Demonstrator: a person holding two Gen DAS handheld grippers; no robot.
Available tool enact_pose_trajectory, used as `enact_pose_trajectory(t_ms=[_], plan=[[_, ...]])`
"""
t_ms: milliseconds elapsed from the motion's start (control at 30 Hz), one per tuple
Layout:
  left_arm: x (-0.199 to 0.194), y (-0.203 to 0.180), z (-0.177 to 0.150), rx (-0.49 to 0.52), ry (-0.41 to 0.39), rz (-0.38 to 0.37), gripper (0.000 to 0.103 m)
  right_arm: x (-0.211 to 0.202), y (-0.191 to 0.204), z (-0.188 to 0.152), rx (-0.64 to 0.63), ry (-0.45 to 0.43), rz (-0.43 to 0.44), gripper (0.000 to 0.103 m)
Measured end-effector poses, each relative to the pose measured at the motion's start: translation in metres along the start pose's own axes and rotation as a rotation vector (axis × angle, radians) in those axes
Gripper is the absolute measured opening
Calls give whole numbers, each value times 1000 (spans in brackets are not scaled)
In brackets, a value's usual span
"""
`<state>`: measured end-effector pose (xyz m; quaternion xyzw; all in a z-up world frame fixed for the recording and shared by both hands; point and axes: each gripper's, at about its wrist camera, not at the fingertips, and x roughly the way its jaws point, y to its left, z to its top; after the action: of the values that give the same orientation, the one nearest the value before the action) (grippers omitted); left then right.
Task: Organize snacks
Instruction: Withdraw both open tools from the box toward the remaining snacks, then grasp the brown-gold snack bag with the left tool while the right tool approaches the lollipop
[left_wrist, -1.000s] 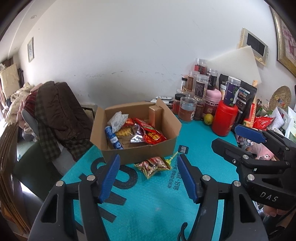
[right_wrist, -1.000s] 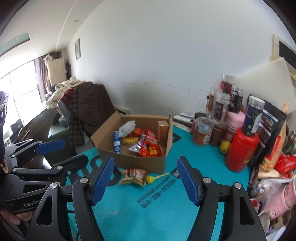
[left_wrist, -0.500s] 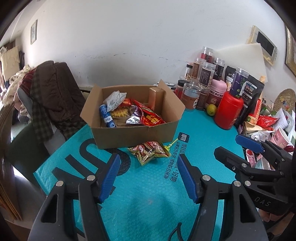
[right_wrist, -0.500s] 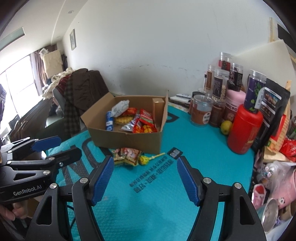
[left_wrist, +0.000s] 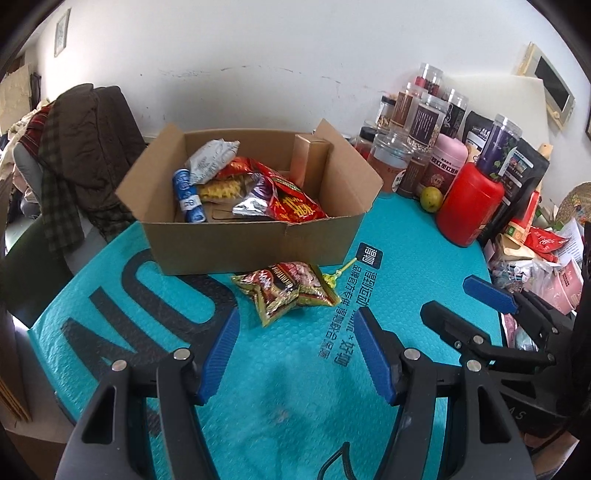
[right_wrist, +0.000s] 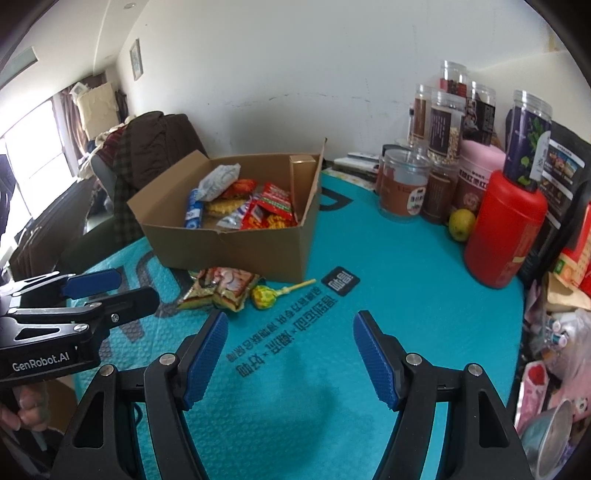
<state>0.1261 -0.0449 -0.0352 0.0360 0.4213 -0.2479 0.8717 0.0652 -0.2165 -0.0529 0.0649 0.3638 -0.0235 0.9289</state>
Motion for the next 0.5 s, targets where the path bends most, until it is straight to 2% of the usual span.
enact_pose_trajectory(t_ms=[267,500], plan=[[42,-9,13,1,61,-2,64,24,-20,-2,32,51,7,71],[76,-12,24,13,98,45,64,49,-33,-4,60,111,0,71]])
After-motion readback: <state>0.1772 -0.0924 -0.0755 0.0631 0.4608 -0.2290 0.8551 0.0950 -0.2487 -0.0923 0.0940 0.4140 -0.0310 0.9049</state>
